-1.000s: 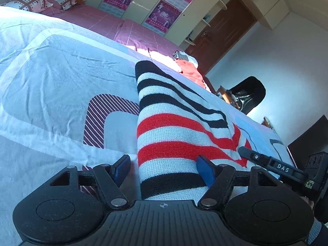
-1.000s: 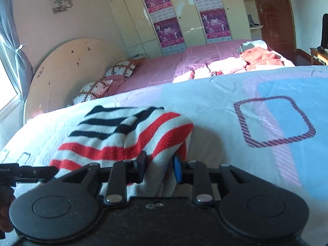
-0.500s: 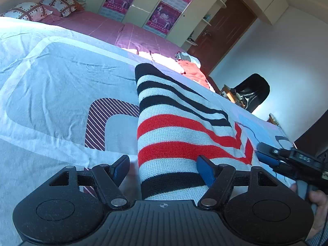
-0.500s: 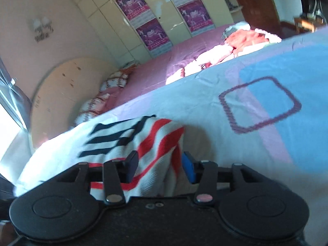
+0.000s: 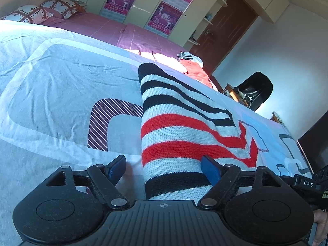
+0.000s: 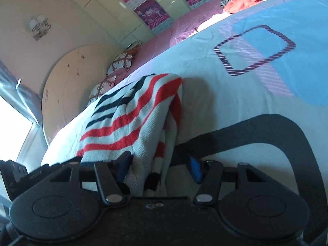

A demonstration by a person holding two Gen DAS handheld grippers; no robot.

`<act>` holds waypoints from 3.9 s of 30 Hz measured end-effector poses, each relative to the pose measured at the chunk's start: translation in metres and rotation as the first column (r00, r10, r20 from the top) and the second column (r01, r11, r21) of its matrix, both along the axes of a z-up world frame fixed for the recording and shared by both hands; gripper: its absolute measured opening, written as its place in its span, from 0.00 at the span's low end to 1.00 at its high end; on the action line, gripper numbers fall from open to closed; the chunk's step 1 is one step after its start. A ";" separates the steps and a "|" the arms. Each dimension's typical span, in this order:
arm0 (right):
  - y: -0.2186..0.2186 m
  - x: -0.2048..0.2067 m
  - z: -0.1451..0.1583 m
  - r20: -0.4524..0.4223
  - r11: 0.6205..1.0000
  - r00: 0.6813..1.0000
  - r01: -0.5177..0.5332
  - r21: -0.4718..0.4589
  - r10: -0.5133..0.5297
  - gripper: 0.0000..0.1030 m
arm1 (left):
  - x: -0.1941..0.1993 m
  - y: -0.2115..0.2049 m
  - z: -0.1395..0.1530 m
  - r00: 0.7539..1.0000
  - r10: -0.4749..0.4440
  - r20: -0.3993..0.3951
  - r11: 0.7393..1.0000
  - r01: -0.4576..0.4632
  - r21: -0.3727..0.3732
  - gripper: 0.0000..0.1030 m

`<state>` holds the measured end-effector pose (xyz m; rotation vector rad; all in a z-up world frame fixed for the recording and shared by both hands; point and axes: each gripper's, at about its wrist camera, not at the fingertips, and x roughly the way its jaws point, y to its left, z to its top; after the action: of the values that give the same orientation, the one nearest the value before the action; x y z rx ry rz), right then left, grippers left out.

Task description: Fold small clothes

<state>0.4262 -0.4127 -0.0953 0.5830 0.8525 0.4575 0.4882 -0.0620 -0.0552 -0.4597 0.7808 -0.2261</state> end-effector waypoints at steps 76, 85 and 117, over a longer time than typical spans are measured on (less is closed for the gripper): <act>0.328 -0.053 0.007 -0.057 0.912 0.922 -0.368 0.181 0.384 0.38 | -0.178 0.344 -0.075 0.991 0.129 0.020 0.878 -0.105 -0.467 0.47; 0.310 -0.090 0.085 0.140 0.931 0.921 -0.359 -0.064 0.365 0.39 | -0.219 0.358 -0.012 0.982 0.162 0.100 0.943 -0.124 -0.310 0.47; 0.340 -0.177 0.115 0.213 0.837 0.908 -0.213 -0.503 0.360 0.59 | -0.325 0.245 0.057 0.944 0.146 0.295 0.908 -0.246 0.339 1.00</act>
<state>0.2491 -0.0730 0.0198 -0.0760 0.7229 0.5746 0.1629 0.1832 0.0019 -0.1405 0.4936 0.0536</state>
